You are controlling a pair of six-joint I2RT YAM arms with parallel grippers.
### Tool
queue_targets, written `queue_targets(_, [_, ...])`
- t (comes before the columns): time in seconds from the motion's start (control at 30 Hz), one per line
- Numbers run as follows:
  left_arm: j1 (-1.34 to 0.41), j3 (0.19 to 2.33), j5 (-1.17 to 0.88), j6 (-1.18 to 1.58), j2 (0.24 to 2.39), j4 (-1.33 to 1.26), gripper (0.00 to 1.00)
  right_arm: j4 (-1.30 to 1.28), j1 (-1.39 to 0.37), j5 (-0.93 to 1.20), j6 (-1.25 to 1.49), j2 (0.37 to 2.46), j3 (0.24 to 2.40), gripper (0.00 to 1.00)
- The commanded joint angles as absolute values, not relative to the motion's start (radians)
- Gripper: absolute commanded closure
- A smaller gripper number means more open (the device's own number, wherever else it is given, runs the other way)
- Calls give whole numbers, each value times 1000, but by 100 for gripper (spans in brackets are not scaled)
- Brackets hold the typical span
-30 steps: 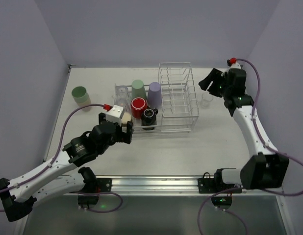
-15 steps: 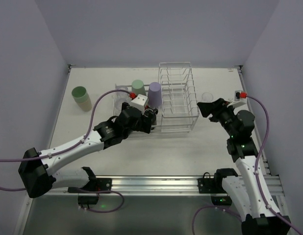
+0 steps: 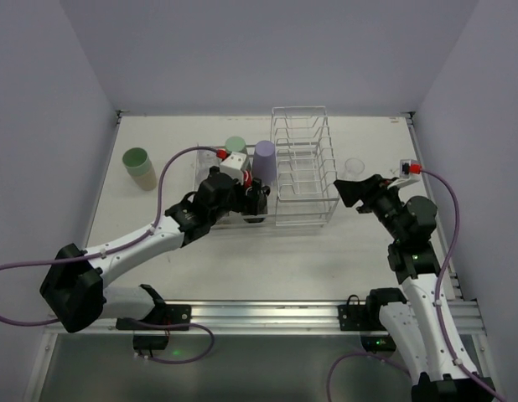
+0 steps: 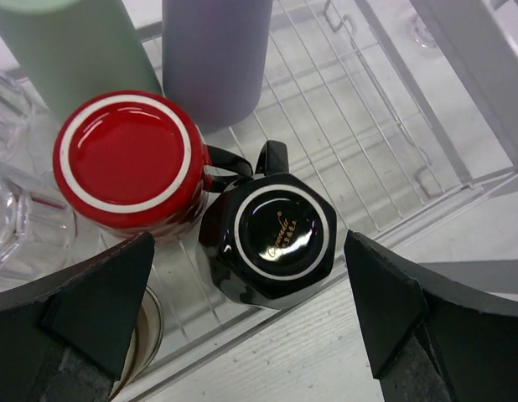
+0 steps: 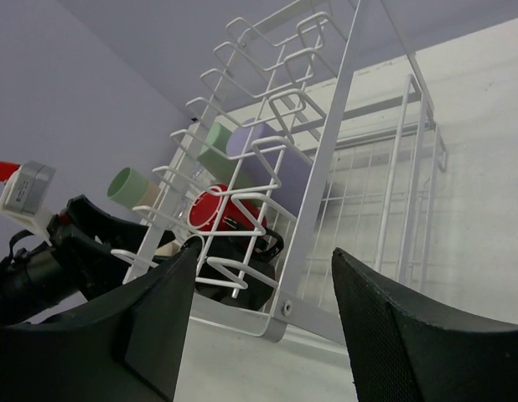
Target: Unload the cups from the dish rack
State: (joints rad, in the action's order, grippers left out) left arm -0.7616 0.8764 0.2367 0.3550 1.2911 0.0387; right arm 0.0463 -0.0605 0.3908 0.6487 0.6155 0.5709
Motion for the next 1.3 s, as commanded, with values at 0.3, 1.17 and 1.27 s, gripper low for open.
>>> queue_targets(0.3, [-742, 687, 141, 273, 1259, -317, 0, 109, -72, 426, 650, 640, 569, 32])
queue_targets(1.17, [-741, 715, 144, 224, 1420, -388, 15, 110, -112, 417, 638, 621, 572, 32])
queue_targets(1.27, [-741, 718, 147, 222, 1425, -382, 19, 107, -110, 419, 640, 620, 572, 32])
